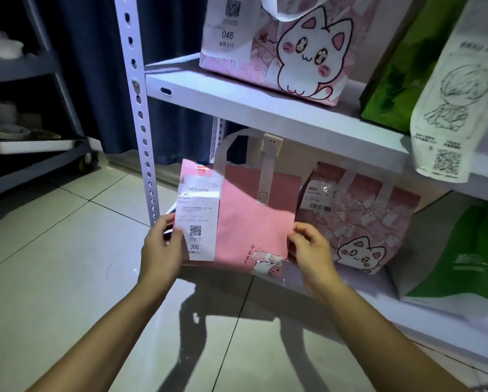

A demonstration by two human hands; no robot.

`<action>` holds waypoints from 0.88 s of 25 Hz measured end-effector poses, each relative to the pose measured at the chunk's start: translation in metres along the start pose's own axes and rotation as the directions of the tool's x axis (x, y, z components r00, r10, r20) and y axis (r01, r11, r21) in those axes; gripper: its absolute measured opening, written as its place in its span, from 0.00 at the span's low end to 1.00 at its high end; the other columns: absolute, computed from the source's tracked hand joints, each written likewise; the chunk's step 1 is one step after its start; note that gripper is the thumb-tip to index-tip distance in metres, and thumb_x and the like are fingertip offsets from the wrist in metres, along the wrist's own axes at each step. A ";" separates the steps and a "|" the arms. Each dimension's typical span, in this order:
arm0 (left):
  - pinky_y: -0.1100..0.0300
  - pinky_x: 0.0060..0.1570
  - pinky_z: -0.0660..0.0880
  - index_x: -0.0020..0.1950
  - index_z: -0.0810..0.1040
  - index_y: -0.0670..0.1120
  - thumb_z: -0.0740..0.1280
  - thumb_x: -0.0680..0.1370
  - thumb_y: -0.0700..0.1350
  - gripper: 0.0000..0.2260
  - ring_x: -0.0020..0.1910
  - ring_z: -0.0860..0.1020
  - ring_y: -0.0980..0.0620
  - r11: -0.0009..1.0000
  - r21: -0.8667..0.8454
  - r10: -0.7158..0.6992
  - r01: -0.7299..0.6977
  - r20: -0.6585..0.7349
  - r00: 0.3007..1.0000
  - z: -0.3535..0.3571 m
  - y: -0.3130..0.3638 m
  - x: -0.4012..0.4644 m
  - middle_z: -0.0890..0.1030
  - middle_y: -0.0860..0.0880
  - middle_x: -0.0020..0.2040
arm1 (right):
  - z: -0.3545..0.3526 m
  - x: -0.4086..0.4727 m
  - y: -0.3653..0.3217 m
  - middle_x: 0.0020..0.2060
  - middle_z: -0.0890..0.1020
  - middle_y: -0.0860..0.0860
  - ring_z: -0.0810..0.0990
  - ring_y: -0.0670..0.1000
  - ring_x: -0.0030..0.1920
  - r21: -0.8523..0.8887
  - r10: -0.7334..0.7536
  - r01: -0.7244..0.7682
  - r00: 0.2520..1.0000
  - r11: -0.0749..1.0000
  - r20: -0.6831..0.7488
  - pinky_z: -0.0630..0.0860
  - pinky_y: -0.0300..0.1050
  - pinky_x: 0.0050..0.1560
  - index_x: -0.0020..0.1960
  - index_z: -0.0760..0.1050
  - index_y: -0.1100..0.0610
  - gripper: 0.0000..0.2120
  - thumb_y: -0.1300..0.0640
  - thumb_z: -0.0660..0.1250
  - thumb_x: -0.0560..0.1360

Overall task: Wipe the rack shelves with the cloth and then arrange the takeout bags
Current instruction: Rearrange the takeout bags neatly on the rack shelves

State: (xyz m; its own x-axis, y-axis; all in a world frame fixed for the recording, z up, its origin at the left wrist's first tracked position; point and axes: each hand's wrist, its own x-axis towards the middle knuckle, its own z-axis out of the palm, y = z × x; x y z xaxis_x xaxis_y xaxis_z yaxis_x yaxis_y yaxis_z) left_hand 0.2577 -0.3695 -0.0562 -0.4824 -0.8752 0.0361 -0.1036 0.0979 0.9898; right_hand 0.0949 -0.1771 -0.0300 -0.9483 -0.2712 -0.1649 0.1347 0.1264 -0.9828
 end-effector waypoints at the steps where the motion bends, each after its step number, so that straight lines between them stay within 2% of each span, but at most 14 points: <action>1: 0.71 0.36 0.75 0.57 0.79 0.60 0.62 0.83 0.46 0.10 0.54 0.79 0.61 0.999 -0.036 0.001 -0.001 0.006 1.000 -0.010 0.003 -0.010 0.82 0.58 0.54 | -0.004 -0.011 -0.001 0.41 0.86 0.50 0.83 0.53 0.46 -0.012 -0.001 0.001 0.999 1.000 0.046 0.80 0.52 0.50 0.45 0.81 0.52 0.12 0.66 0.64 0.79; 4: 0.69 0.33 0.78 0.50 0.80 0.65 0.64 0.82 0.43 0.15 0.51 0.80 0.63 0.992 -0.124 0.013 -0.002 0.088 0.996 -0.038 0.019 -0.037 0.83 0.63 0.50 | -0.020 -0.046 -0.017 0.43 0.87 0.50 0.84 0.54 0.47 -0.030 -0.036 0.039 0.994 0.999 0.105 0.82 0.49 0.51 0.48 0.81 0.53 0.10 0.65 0.64 0.80; 6: 0.58 0.43 0.81 0.52 0.80 0.64 0.64 0.82 0.42 0.15 0.55 0.80 0.57 0.993 -0.118 0.031 -0.016 0.124 0.992 -0.051 0.029 -0.053 0.83 0.63 0.52 | -0.033 -0.073 -0.034 0.46 0.86 0.52 0.85 0.55 0.50 -0.054 -0.089 0.093 0.993 0.994 0.077 0.83 0.49 0.54 0.50 0.81 0.54 0.08 0.64 0.65 0.80; 8: 0.47 0.53 0.79 0.54 0.80 0.64 0.63 0.82 0.41 0.16 0.58 0.80 0.50 0.994 -0.105 0.035 -0.020 0.139 0.990 -0.063 0.042 -0.067 0.83 0.63 0.53 | -0.042 -0.102 -0.052 0.46 0.86 0.49 0.85 0.51 0.50 -0.011 -0.147 0.147 0.988 0.989 0.050 0.83 0.42 0.49 0.49 0.81 0.54 0.07 0.62 0.65 0.80; 10: 0.45 0.56 0.79 0.55 0.80 0.64 0.63 0.83 0.41 0.17 0.57 0.81 0.52 0.990 -0.127 0.078 -0.058 0.159 0.984 -0.072 0.064 -0.076 0.83 0.62 0.54 | -0.051 -0.129 -0.077 0.45 0.86 0.46 0.85 0.47 0.47 0.065 -0.199 0.199 0.980 0.978 -0.008 0.82 0.38 0.44 0.48 0.82 0.52 0.07 0.60 0.67 0.80; 13: 0.48 0.54 0.78 0.59 0.81 0.61 0.62 0.82 0.39 0.17 0.53 0.83 0.58 0.966 -0.186 0.219 -0.178 0.226 0.949 -0.082 0.115 -0.083 0.84 0.57 0.56 | -0.068 -0.159 -0.125 0.46 0.87 0.49 0.86 0.47 0.45 0.216 -0.222 0.239 0.970 0.947 -0.101 0.82 0.43 0.43 0.46 0.83 0.49 0.03 0.53 0.70 0.76; 15: 0.53 0.49 0.81 0.59 0.81 0.58 0.64 0.81 0.42 0.14 0.52 0.84 0.57 0.935 -0.246 0.319 -0.254 0.274 0.907 -0.085 0.154 -0.088 0.85 0.55 0.56 | -0.085 -0.176 -0.161 0.45 0.87 0.50 0.87 0.50 0.43 0.264 -0.252 0.281 0.958 0.923 -0.137 0.82 0.46 0.39 0.46 0.83 0.48 0.04 0.50 0.71 0.73; 18: 0.65 0.44 0.81 0.57 0.82 0.60 0.67 0.74 0.50 0.13 0.52 0.84 0.57 0.898 -0.308 0.411 -0.315 0.324 0.852 -0.083 0.200 -0.100 0.85 0.55 0.55 | -0.111 -0.192 -0.197 0.46 0.87 0.52 0.86 0.50 0.40 0.300 -0.308 0.361 0.928 0.883 -0.210 0.81 0.45 0.34 0.48 0.83 0.51 0.07 0.50 0.71 0.72; 20: 0.68 0.44 0.80 0.55 0.81 0.63 0.71 0.69 0.48 0.16 0.54 0.83 0.59 0.881 -0.320 0.455 -0.348 0.374 0.808 -0.073 0.223 -0.109 0.85 0.57 0.54 | -0.132 -0.198 -0.211 0.46 0.86 0.51 0.84 0.48 0.38 0.276 -0.343 0.415 0.898 0.867 -0.275 0.81 0.44 0.34 0.49 0.83 0.51 0.06 0.51 0.71 0.74; 22: 0.70 0.49 0.79 0.56 0.80 0.64 0.73 0.68 0.46 0.19 0.55 0.82 0.59 0.856 -0.344 0.511 -0.386 0.447 0.735 -0.055 0.241 -0.119 0.85 0.58 0.55 | -0.158 -0.201 -0.221 0.43 0.86 0.50 0.82 0.45 0.36 0.266 -0.367 0.468 0.861 0.843 -0.353 0.79 0.40 0.32 0.49 0.84 0.51 0.05 0.54 0.70 0.77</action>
State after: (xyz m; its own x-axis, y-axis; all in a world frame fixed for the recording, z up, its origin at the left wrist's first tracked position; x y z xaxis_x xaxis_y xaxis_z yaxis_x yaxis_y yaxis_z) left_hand 0.3375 -0.2680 0.1854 -0.7960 -0.3811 0.4702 0.3967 0.2582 0.8809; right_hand 0.2100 0.0004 0.2335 -0.9671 0.0573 0.2479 -0.2540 -0.2740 -0.9276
